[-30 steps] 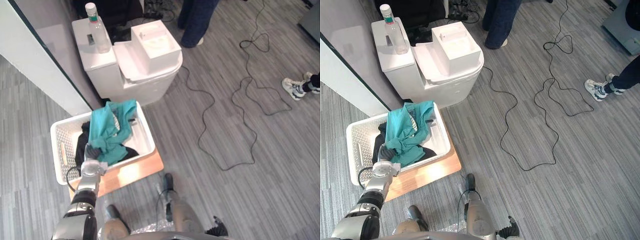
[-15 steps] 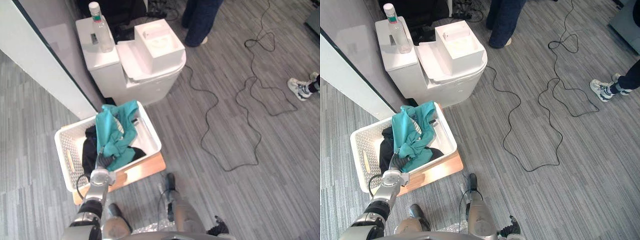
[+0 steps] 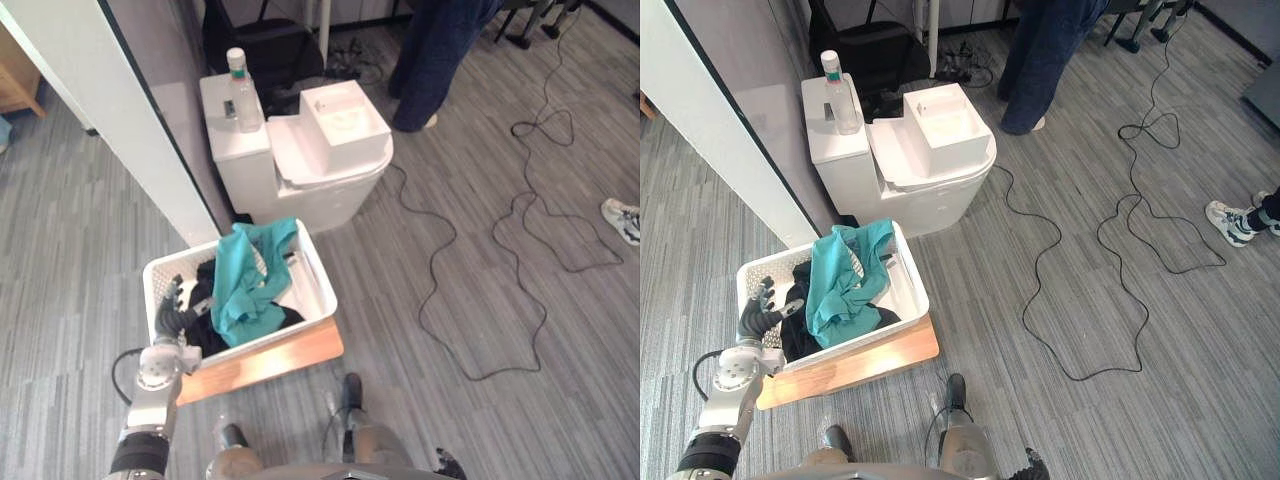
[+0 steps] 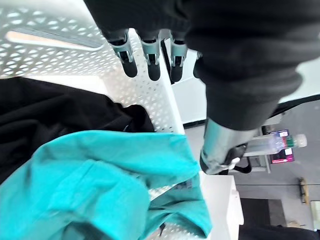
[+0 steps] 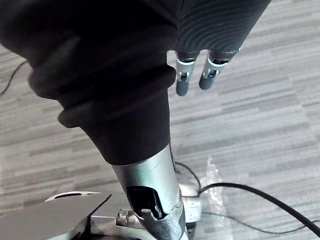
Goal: Tidy the bed and pick cloth on bed and put in laundry
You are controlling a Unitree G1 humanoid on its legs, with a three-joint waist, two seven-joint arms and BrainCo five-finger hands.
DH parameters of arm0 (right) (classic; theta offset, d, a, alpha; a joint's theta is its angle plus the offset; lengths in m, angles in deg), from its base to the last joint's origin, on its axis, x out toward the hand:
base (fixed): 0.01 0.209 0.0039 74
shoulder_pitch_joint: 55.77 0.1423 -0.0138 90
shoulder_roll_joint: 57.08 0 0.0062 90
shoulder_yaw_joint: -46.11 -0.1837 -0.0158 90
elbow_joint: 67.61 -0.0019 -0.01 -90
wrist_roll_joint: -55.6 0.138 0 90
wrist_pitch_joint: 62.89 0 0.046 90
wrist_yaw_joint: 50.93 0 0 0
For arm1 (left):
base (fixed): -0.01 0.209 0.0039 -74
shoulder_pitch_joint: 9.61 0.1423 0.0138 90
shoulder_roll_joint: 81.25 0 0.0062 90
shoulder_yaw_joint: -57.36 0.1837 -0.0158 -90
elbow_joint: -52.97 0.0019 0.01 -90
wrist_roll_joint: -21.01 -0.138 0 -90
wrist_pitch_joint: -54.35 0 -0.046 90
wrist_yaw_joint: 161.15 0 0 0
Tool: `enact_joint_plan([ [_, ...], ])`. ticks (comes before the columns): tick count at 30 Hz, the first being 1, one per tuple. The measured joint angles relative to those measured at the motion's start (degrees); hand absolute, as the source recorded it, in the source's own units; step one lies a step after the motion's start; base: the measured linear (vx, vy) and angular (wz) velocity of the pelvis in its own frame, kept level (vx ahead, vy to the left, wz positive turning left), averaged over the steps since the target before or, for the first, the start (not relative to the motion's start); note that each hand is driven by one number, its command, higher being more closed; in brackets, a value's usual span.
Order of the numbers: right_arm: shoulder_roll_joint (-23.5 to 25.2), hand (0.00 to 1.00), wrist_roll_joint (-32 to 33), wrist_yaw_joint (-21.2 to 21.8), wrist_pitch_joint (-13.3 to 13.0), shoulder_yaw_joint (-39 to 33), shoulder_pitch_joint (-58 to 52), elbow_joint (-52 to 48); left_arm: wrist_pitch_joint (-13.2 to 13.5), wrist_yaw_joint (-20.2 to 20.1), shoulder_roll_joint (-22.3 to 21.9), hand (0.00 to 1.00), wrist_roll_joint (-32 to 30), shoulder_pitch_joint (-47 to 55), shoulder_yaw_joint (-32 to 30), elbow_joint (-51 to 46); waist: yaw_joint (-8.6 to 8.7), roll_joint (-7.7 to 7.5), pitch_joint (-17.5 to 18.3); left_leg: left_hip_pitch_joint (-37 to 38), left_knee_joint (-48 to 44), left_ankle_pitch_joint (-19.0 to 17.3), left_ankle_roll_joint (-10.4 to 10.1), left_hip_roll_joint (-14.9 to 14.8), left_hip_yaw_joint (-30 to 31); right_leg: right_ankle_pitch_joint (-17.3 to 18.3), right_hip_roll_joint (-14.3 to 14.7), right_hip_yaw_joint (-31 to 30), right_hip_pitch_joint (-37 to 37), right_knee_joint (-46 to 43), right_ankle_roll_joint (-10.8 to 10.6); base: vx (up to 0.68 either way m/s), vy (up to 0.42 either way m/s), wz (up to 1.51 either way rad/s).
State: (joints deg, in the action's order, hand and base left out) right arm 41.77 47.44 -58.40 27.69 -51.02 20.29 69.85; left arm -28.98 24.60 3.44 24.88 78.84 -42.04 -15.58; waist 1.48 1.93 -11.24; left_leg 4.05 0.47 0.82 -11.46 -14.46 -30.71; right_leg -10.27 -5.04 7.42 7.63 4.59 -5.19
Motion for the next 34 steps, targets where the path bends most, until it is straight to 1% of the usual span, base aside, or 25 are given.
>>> enact_joint_plan([
  [2, -0.1, 0.00, 0.1, 0.0, 0.0, -0.1, 0.0, 0.8, 0.2, 0.0, 0.0, 0.00, 0.7, 0.3, -0.3, -0.6, -0.20, 0.10, 0.8, 0.1, 0.2, 0.1, 0.0, 0.1, 0.1, 0.0, 0.0, 0.1, 0.0, 0.0, 0.0, 0.00, -0.003, 0.02],
  [5, -0.1, 0.00, 0.4, 0.7, 0.4, -0.4, -0.1, 1.0, 0.2, 0.0, -0.1, 0.00, 1.8, 0.3, -1.8, -1.5, -0.03, 0.05, 1.5, 0.0, 0.6, 0.6, 0.1, 0.1, 0.8, 0.0, -0.1, 0.8, -0.2, 0.0, 0.0, -0.01, -0.010, 0.10],
  [7, 0.0, 0.00, 1.7, 0.9, 0.4, -1.0, -0.1, 1.7, 0.3, 0.4, -0.3, 0.00, 2.8, 0.6, -3.0, -3.7, -0.56, 0.04, 1.5, -0.1, 0.6, 0.6, 0.1, 0.1, 0.9, 0.0, 0.0, 0.9, -0.4, 0.0, 0.1, -0.03, -0.008, 0.05],
  [9, 0.1, 0.00, 2.3, 0.9, 0.4, -2.1, 0.1, 2.8, 1.0, 1.9, -0.7, 0.00, 4.1, 0.6, -5.3, -5.4, -0.82, 0.01, 1.8, -0.1, 0.6, 0.6, 0.1, 0.1, 1.0, 0.0, 0.0, 1.0, -0.8, 0.0, 0.1, -0.03, -0.003, 0.04],
  [10, 0.3, 0.00, 2.6, 0.9, 0.4, -2.4, 0.0, 3.1, 1.9, 3.1, -0.8, 0.00, 5.7, 0.7, -7.0, -6.0, -0.89, 0.01, 2.1, 0.0, 0.6, 0.5, 0.3, 0.1, 1.2, 0.0, -0.1, 1.2, -1.0, 0.0, 0.1, 0.00, -0.001, 0.10],
  [11, 0.4, 0.00, 3.5, 0.9, 0.4, -2.5, -0.3, 3.2, 2.9, 4.4, -1.6, 0.00, 7.4, 1.6, -10.1, -6.9, -0.94, 0.01, 2.2, 0.1, 0.5, 0.5, 0.4, 0.1, 1.6, 0.0, -0.2, 1.5, -1.4, 0.0, 0.1, 0.00, 0.000, 0.13],
  [12, 0.5, 0.00, 3.7, 0.9, 0.4, -2.6, -0.4, 3.2, 3.2, 4.7, -2.1, 0.00, 7.8, 1.8, -11.4, -6.9, -0.95, 0.05, 2.3, 0.1, 0.5, 0.5, 0.4, 0.1, 1.8, 0.0, -0.2, 1.7, -1.6, 0.0, 0.0, 0.00, 0.002, 0.19],
  [13, 0.6, 0.00, 3.9, 0.9, 0.4, -2.6, -0.5, 3.3, 3.6, 5.4, -3.1, 0.00, 9.8, 2.5, -13.9, -6.5, -0.94, 0.03, 2.5, 0.1, 0.5, 0.5, 0.5, 0.1, 2.4, 0.2, -0.4, 2.3, -1.9, 0.0, 0.0, 0.00, 0.002, 0.17],
  [14, 0.5, 0.00, 3.9, 1.0, 0.5, -2.6, -0.6, 3.3, 3.7, 5.7, -3.4, 0.00, 10.5, 3.0, -15.0, -5.9, -0.96, 0.02, 2.7, 0.2, 0.5, 0.6, 0.5, 0.2, 2.6, 0.2, -0.4, 2.5, -2.1, 0.0, 0.0, 0.01, 0.002, 0.23],
  [16, 0.4, 0.00, 3.9, 1.1, 1.0, -2.5, -0.6, 3.6, 3.7, 6.1, -3.9, 0.00, 12.7, 4.6, -18.8, -1.1, -1.08, 0.04, 2.8, 1.3, 0.6, 0.6, 0.5, 0.1, 3.3, 0.6, -0.5, 3.2, -3.7, 0.0, -0.1, 0.02, 0.004, 0.21],
  [17, 0.4, 0.00, 3.9, 1.1, 1.1, -2.6, -1.2, 3.9, 3.3, 6.1, -4.7, 0.00, 14.9, 6.3, -22.6, 3.8, -1.12, -0.03, 4.2, 1.5, 0.7, 0.6, 0.5, 0.1, 3.9, 1.0, -0.6, 4.0, -4.4, 0.0, -0.2, 0.01, 0.006, 0.22],
  [18, 0.5, 0.00, 3.9, 1.1, 1.2, -2.6, -1.4, 4.1, 3.0, 6.1, -5.0, 0.00, 15.6, 6.8, -24.0, 5.8, -1.25, -0.10, 4.6, 1.6, 0.7, 0.5, 0.5, 0.1, 4.1, 1.2, -0.6, 4.3, -4.7, 0.0, -0.3, 0.02, 0.007, 0.20],
  [19, 0.4, 0.00, 3.9, 1.2, 1.3, -2.7, -1.5, 4.7, 2.2, 5.8, -5.3, 0.00, 15.9, 8.1, -26.7, 9.9, -1.86, -0.29, 5.1, 2.2, 0.7, 0.4, 0.6, 0.1, 4.1, 1.5, -0.6, 4.3, -5.3, 0.0, -0.4, 0.02, 0.007, 0.10],
  [21, 0.4, 0.00, 3.8, 1.3, 1.9, -2.8, -1.6, 5.2, 0.6, 4.3, -6.0, 0.00, 15.5, 10.4, -31.4, 17.5, -2.56, -0.57, 6.0, 2.5, 0.8, 0.1, 0.9, 0.2, 4.2, 2.2, -0.7, 4.5, -5.8, 0.1, -0.3, 0.00, 0.005, 0.04],
  [23, 0.4, 0.00, 3.8, 1.5, 2.2, -2.8, -1.9, 5.2, -0.9, 3.1, -7.2, 0.00, 13.1, 12.2, -34.2, 23.1, -3.08, -0.73, 6.6, 2.7, 0.8, 0.1, 0.9, 0.3, 4.4, 2.3, -0.8, 4.6, -6.0, 0.2, -0.3, -0.01, 0.004, 0.06],
  [24, 0.2, 0.00, 3.8, 1.8, 2.2, -2.6, -1.9, 5.2, -2.0, 2.2, -8.1, 0.00, 11.0, 13.3, -34.5, 26.3, -3.13, -0.72, 6.6, 3.0, 1.0, 0.1, 0.9, 0.4, 4.7, 2.3, -0.9, 4.9, -6.4, 0.3, -0.4, -0.01, 0.006, 0.11],
  [26, -0.3, 0.00, 3.8, 2.2, 2.2, -1.8, -1.9, 5.2, -3.2, 1.2, -9.4, 0.00, 8.6, 14.2, -34.4, 29.7, -3.10, -0.67, 6.9, 3.1, 1.6, 0.2, 0.9, 0.6, 5.2, 2.4, -1.0, 5.4, -6.7, 0.4, -0.5, -0.02, 0.005, 0.15],
  [27, -0.8, 0.00, 3.8, 2.2, 2.2, 0.1, -1.9, 5.2, -4.0, 1.0, -10.4, 0.00, 6.4, 14.2, -34.0, 31.9, -3.12, -0.76, 7.1, 3.1, 2.0, 0.4, 0.9, 0.7, 5.5, 2.4, -1.1, 5.7, -6.7, 0.4, -0.5, -0.03, 0.002, 0.13],
  [28, -1.1, 0.00, 3.8, 2.2, 2.2, 0.6, -1.8, 5.2, -4.3, 1.0, -10.8, 0.00, 5.7, 14.2, -33.4, 32.6, -3.14, -0.72, 7.2, 3.1, 2.3, 0.4, 0.7, 0.8, 5.5, 2.4, -1.1, 5.7, -6.7, 0.4, -0.5, -0.03, -0.003, 0.09],
  [30, -2.6, 0.00, 3.8, 2.3, 2.2, 4.3, -1.3, 5.2, -4.6, 0.1, -11.6, 0.00, 1.9, 14.1, -30.7, 34.4, -3.13, -0.74, 7.3, 3.2, 2.7, 0.6, 0.6, 0.9, 5.6, 2.4, -0.9, 5.6, -6.6, 0.4, -0.4, 0.00, 0.000, 0.00],
  [33, -3.6, 0.00, 3.8, 2.4, 2.2, 6.6, -1.0, 5.2, -4.7, -0.1, -11.6, 0.00, -1.3, 13.6, -27.2, 34.6, -3.15, -0.66, 7.3, 3.2, 2.7, 0.6, 0.6, 0.9, 5.8, 2.4, -0.8, 5.5, -6.6, 0.4, -0.4, 0.00, 0.000, 0.00],
  [34, -4.0, 0.00, 3.8, 2.6, 2.2, 6.9, -0.8, 5.2, -4.8, -0.2, -11.4, 0.00, -3.0, 12.6, -24.5, 35.8, -3.00, -0.48, 7.3, 3.2, 2.7, 0.5, 0.5, 0.9, 5.9, 2.3, -0.8, 5.4, -6.5, 0.5, -0.4, 0.00, 0.000, 0.00],
])
